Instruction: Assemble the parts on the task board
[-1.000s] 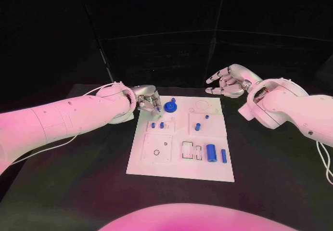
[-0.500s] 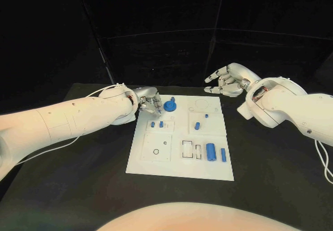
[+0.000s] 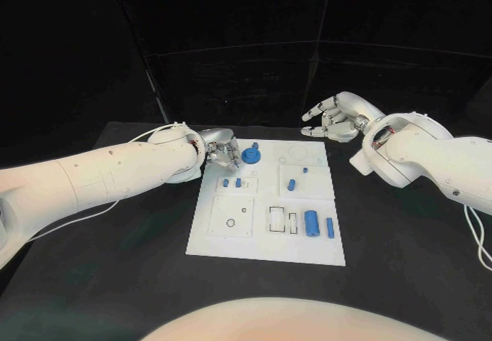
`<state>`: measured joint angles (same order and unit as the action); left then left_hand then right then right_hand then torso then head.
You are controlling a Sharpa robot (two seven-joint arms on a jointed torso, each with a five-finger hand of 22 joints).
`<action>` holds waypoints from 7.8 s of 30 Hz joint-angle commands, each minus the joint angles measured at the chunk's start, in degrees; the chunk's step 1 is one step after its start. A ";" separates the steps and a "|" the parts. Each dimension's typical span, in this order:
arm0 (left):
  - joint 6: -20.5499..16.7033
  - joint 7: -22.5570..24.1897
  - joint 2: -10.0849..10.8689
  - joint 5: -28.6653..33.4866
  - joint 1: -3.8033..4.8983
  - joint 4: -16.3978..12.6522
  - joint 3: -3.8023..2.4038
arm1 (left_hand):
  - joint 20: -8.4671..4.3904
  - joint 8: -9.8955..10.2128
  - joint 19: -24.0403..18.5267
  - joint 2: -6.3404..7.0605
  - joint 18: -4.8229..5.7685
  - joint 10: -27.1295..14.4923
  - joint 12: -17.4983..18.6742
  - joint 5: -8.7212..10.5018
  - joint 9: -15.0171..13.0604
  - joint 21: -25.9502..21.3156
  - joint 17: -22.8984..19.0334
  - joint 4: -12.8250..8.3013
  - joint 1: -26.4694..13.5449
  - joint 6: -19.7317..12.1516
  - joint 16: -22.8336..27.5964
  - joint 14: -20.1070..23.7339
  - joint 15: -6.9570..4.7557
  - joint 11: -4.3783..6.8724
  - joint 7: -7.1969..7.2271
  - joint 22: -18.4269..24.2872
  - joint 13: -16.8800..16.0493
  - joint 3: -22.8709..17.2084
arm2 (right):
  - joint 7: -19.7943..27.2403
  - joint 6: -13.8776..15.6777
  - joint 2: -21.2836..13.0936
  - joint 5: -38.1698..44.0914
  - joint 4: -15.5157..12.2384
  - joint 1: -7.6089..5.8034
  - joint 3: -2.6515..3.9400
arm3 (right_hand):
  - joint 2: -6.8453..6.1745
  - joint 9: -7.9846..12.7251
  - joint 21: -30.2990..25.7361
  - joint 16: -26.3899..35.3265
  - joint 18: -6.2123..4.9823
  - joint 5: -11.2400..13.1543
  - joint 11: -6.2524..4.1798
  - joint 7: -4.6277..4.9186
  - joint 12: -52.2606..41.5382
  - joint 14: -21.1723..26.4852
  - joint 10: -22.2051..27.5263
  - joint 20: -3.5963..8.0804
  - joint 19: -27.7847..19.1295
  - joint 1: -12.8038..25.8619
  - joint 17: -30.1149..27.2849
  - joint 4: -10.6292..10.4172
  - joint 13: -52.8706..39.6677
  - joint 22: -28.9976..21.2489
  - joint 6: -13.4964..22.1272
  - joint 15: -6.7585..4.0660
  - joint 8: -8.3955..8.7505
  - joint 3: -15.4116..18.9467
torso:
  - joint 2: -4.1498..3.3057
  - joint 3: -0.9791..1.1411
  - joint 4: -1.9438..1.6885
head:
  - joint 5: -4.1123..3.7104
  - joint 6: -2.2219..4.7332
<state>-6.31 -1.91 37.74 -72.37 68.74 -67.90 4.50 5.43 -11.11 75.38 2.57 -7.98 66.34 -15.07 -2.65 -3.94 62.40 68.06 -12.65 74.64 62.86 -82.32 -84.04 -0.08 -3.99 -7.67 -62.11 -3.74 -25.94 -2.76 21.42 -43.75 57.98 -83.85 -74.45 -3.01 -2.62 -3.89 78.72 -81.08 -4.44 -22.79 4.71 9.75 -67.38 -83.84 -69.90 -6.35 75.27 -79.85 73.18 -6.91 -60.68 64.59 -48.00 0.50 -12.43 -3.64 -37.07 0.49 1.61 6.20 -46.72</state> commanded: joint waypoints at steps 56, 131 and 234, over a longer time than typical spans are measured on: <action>3.25 -1.62 -1.27 0.39 -0.13 1.06 0.13 | 1.19 5.73 -0.75 2.68 0.51 -4.09 5.69 -0.19 0.36 -2.06 -1.96 -0.23 -0.92 -5.71 0.89 -0.18 0.98 -1.72 -1.38 1.27 0.08 -0.25 | 0.53 0.29 -0.03 -0.08 -0.03 -0.10 0.03 | 0.04 0.02 -0.18 0.17 -0.85 -0.17 -0.15 0.02 -0.10 -2.62 0.16 0.03 -0.43 -0.27 0.01 -0.33 -0.07 -0.02 0.47 -0.42 -0.35 -0.13 | 0.03 0.01 -0.04 | 0.26 -0.49; -3.10 30.60 11.08 73.46 0.42 -13.71 0.06 | 1.53 4.25 -11.86 0.76 -2.55 -2.27 2.63 -0.31 0.02 -21.28 -31.16 3.33 -2.93 -2.65 15.76 12.60 1.09 -1.62 -1.82 16.55 -0.42 2.39 | -4.68 -12.10 4.68 35.87 7.21 6.63 0.01 | -5.56 0.04 -4.52 6.27 -1.98 5.97 1.40 0.36 56.83 -1.52 9.38 -0.73 -3.07 -4.40 -7.56 1.41 50.35 -6.44 -8.02 0.57 3.27 -12.92 | -0.02 0.00 0.00 | -6.56 1.65; -2.74 28.16 11.10 73.47 0.44 -12.85 0.07 | 1.75 4.42 -11.88 0.47 -2.49 -4.29 2.45 -0.33 0.11 -22.81 -34.32 3.07 -1.67 -3.79 17.55 13.96 1.46 -2.19 -2.42 17.69 -0.21 3.13 | -0.99 2.64 2.43 30.60 -9.17 8.44 1.81 | -3.49 -0.27 -0.03 6.60 -0.69 18.41 -0.73 -1.44 60.99 -1.67 -0.96 0.93 0.92 -0.89 -10.97 8.75 52.98 0.83 -14.90 -1.23 3.62 -27.33 | 0.04 -0.13 -0.10 | -2.83 1.25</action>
<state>-9.78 25.81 48.94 0.90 69.08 -80.69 4.62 6.96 -6.66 63.82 3.09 -9.69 62.44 -12.43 -2.66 -3.91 39.74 33.82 -9.50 72.62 59.36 -64.96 -70.43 1.25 -6.04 -10.12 -44.51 -4.00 -23.08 -6.33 22.55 -41.75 91.25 -92.79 -65.93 -1.24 -6.24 -4.16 78.50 -74.21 -6.23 -4.15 3.89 8.18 -6.58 -84.04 -70.75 -5.51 75.87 -80.58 62.17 1.58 -7.70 65.41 -62.62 -0.32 -8.97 -30.96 -37.01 0.39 1.46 2.47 -45.30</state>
